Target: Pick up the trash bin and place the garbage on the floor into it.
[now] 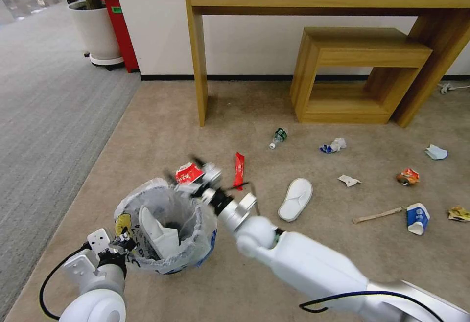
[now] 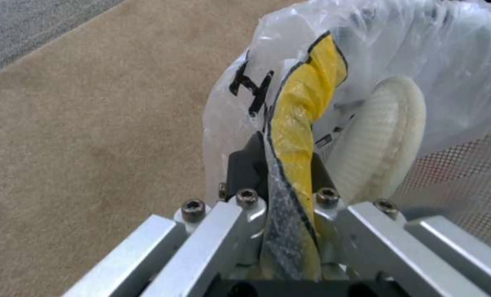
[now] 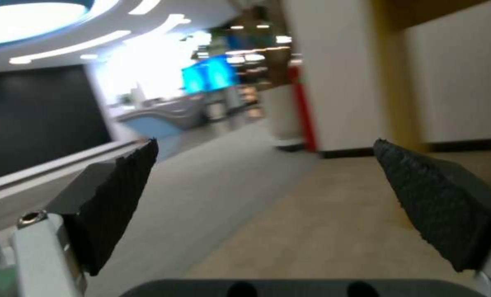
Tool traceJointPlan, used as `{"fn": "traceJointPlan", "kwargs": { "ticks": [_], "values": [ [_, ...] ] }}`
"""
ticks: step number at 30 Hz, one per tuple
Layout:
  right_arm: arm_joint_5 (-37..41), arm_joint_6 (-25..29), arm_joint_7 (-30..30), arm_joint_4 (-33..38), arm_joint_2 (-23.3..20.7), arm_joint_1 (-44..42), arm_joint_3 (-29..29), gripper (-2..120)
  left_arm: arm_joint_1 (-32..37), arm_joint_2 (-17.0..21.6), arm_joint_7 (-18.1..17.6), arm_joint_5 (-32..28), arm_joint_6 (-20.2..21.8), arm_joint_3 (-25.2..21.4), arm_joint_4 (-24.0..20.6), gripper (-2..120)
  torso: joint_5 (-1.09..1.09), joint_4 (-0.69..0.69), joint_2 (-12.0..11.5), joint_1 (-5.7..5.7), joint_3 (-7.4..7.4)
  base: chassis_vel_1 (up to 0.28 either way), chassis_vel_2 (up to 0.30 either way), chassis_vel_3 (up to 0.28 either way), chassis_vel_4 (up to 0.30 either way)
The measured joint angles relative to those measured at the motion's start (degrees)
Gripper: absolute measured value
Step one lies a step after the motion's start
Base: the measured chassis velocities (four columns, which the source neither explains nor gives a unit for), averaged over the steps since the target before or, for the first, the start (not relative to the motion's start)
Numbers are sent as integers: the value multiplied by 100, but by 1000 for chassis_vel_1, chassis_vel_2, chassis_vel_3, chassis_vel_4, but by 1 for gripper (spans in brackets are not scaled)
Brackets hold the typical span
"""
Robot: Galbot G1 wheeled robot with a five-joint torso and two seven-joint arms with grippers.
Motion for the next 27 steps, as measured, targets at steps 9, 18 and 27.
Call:
{"fn": "traceJointPlan", "kwargs": {
  "ticks": [9,18,27],
  "values": [
    [4,-211,187,451,-761,-548,975,100,-69,0,19,67,-7,40,92,3,1,2,0,0,0,0,0,0,0],
    [-352,-468,848,796,-1259,-1543,2169,100,-91,116,25,40,-6,5,141,3,0,1,0,0,0,0,0,0,0],
    [-761,-952,1514,929,-1304,-2249,3010,100,-74,247,-7,-148,88,-43,141,3,0,1,0,0,0,0,0,0,0]
  ]
}}
